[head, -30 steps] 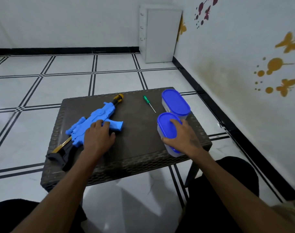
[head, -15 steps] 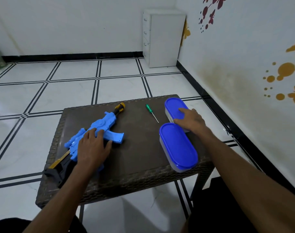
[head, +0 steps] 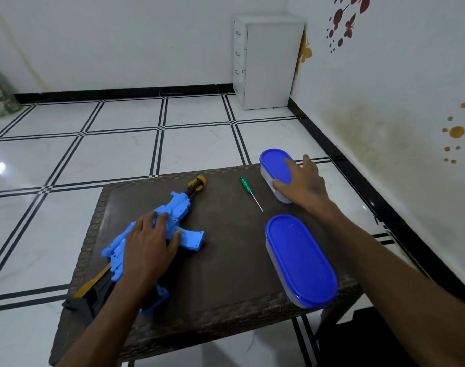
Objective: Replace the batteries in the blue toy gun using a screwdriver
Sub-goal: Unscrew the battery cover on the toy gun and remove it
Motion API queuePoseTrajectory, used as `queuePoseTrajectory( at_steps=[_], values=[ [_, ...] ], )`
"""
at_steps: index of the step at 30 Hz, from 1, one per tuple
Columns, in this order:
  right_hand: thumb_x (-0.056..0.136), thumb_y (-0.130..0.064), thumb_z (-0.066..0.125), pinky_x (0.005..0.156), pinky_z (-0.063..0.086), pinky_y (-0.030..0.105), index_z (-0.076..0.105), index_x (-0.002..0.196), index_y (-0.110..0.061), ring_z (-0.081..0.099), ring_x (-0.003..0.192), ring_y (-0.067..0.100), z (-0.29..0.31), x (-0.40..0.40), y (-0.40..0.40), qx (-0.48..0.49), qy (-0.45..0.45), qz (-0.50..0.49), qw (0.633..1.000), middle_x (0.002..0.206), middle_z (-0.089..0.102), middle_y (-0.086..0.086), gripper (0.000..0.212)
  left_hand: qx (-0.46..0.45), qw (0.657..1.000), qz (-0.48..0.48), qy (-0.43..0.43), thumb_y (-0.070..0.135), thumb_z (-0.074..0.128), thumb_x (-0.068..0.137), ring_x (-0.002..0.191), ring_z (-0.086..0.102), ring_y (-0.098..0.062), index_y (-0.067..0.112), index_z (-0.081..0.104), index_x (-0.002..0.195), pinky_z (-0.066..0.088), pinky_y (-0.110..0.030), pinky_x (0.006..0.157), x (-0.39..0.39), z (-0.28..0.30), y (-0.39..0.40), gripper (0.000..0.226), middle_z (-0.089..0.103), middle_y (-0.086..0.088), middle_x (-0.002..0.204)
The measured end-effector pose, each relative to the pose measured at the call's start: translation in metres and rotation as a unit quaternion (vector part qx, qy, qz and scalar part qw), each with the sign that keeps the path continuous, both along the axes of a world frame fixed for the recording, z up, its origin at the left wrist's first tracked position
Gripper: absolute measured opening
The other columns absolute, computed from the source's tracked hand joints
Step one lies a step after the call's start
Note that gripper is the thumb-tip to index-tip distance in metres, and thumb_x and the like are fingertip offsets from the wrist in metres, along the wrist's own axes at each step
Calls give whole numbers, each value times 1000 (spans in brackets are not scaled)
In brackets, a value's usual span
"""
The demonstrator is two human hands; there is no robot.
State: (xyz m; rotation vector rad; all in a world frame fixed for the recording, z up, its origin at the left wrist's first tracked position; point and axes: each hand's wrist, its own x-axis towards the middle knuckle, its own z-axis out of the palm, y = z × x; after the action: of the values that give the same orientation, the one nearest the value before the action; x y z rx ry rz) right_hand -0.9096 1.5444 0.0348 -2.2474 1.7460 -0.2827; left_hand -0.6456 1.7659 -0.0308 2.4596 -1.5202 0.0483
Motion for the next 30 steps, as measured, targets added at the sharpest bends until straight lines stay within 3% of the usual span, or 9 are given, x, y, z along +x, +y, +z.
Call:
queuePoseTrajectory(
  at_steps=[2,4,8,13,18,24,27,30],
  values=[
    [91,-55,56,110,37,47,31,152,-28,26,146,31,8,-3,39,-24,-31,16,999,163,18,10,71,-7,1000,-1,-2,44,56,91,127,45,-37,11,50,136,42,-49,101,0,-2,2,56,48,-17,140],
    [88,-61,57,110,38,48,29,152,-35,27,147,29,9,-9,82,22,-42,47,998,163,19,6,74,-14,1000,0,-3,41,60,90,124,47,-40,8,53,133,43,-52,98,-2,-4,7,54,50,-19,136],
    [85,-58,63,111,35,54,22,154,-40,17,150,30,-6,-21,130,85,57,93,990,165,9,7,83,-13,1000,1,-8,39,63,88,121,48,-45,4,56,126,44,-55,95,-5,-4,19,52,52,-23,132],
    [84,-52,65,106,39,48,30,152,-35,31,141,30,-13,-36,121,47,44,40,997,157,26,8,78,-15,1000,1,-8,38,65,87,121,48,-45,4,58,124,46,-54,92,-6,1,30,50,53,-25,130],
    [84,-56,65,94,45,43,44,137,-25,45,126,32,-9,-48,95,16,16,-33,999,141,42,12,65,4,999,41,21,46,57,91,136,36,-40,9,49,134,37,-53,104,-8,4,36,57,40,-22,146],
    [87,-53,61,96,45,45,43,139,-20,45,125,33,-4,-39,82,-1,24,-47,999,138,43,13,65,22,997,74,16,53,52,91,138,31,-38,15,40,144,29,-51,111,3,5,40,66,34,-19,149],
    [92,-45,56,99,45,44,47,139,-17,43,129,31,1,-15,85,-83,44,-4,996,143,43,13,55,24,993,105,48,59,47,90,142,25,-36,27,34,148,24,-51,113,21,1,45,68,31,-17,151],
    [95,-38,55,93,50,42,50,138,-16,50,124,28,2,27,82,-66,18,68,995,136,52,10,49,54,990,100,82,62,47,90,144,22,-37,33,24,153,24,-48,115,37,0,50,73,25,-19,155]
  ],
)
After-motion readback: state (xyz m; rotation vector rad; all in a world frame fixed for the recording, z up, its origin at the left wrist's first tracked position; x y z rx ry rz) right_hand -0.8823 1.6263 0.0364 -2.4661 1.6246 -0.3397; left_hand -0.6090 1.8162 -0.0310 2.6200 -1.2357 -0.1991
